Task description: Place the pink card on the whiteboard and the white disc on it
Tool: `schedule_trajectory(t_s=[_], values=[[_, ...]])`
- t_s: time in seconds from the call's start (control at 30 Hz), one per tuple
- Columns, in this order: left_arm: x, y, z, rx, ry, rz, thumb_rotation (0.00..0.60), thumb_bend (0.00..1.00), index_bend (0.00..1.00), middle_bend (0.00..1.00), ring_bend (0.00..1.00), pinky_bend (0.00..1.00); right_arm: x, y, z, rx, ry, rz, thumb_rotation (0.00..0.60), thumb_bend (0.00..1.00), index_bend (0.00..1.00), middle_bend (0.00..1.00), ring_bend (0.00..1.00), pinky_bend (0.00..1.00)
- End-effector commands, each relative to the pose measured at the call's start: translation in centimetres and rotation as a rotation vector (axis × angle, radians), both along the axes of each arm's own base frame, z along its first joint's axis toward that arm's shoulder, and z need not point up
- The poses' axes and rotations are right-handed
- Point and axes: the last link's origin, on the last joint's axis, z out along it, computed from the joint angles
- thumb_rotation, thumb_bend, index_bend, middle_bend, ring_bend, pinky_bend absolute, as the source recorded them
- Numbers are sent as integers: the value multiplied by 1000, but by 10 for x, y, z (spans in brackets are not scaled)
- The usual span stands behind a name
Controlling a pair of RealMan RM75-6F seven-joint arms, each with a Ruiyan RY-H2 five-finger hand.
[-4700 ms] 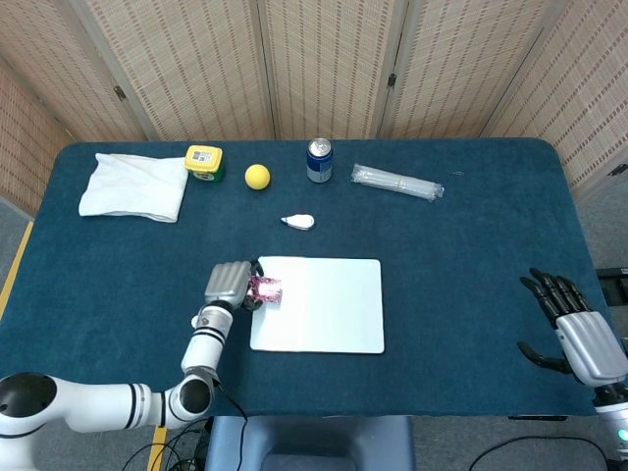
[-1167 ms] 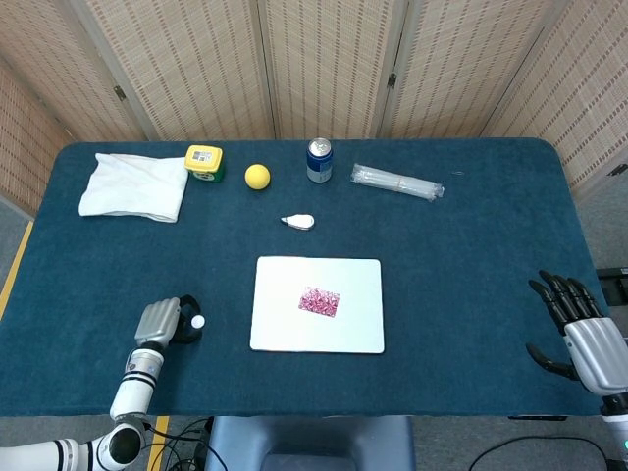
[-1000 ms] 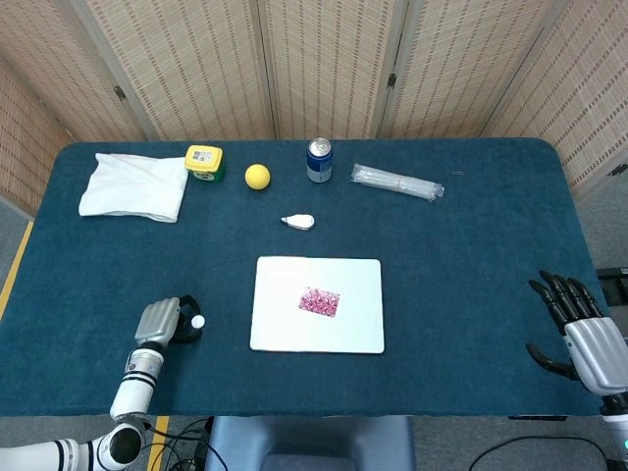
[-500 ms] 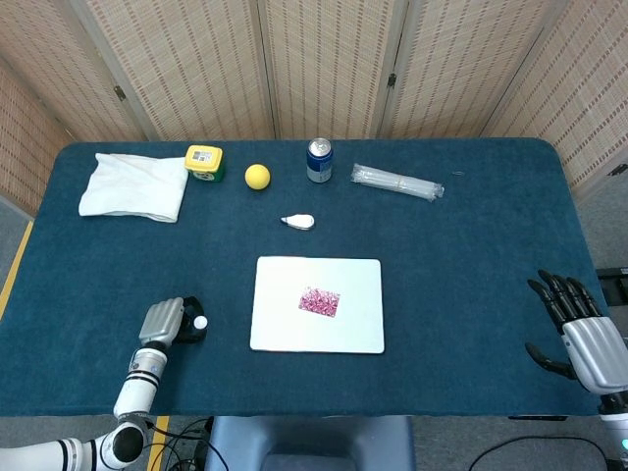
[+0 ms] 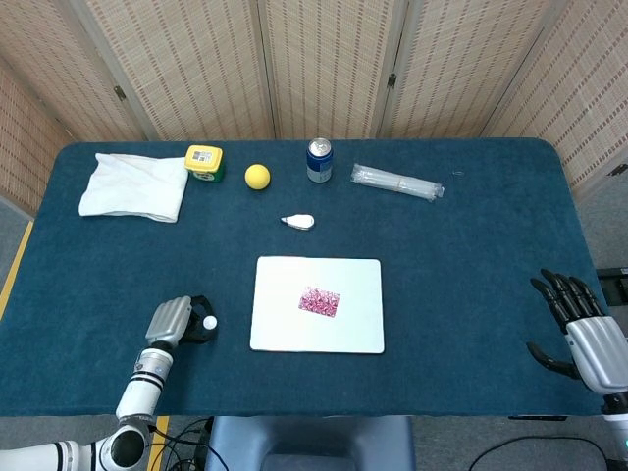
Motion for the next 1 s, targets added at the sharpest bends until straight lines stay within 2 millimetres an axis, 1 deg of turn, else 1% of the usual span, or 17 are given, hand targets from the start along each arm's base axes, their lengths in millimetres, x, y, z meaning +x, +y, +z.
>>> schedule_trajectory(t_s=[0.03,0.1,0.2,0.37,0.4,0.5,0.6,0.67,0.9,1.0], values=[[17,2,11,10,-4,-12,600,338,533,1000,1000,1000,-1,-1,2,4,-10,-2,600,181,0,0,0,0],[30,4,14,8,-26,-15,600,338,533,1000,1000,1000,-2,-2,3,8,-16,-5,600,181,0,0,0,0],[55,10,17,-5,-51,-34,600,338,532,1000,1000,1000,-3,-4,7,9,-33,-9,600,181,0,0,0,0],[93,25,13,-33,-43,-87,600,338,527,1000,1000,1000,-9,-8,15,-1,-70,-33,600,181,0,0,0,0],[97,27,12,-36,-40,-93,600,338,527,1000,1000,1000,-10,-8,17,-3,-74,-36,600,181,0,0,0,0],[115,36,1,-61,-29,-113,600,338,527,1000,1000,1000,-15,-11,22,-12,-91,-53,600,181,0,0,0,0],[131,44,-14,-91,-22,-123,600,338,527,1000,1000,1000,-19,-15,26,-13,-112,-70,600,181,0,0,0,0],[139,47,-21,-110,-18,-128,600,338,527,1000,1000,1000,-21,-17,29,-12,-124,-79,600,181,0,0,0,0],[170,62,-51,-164,13,-160,600,338,525,1000,1000,1000,-35,-17,48,-53,-196,-112,600,181,0,0,0,0],[180,65,-60,-177,18,-170,600,338,524,1000,1000,1000,-40,-20,51,-54,-210,-128,600,181,0,0,0,0]])
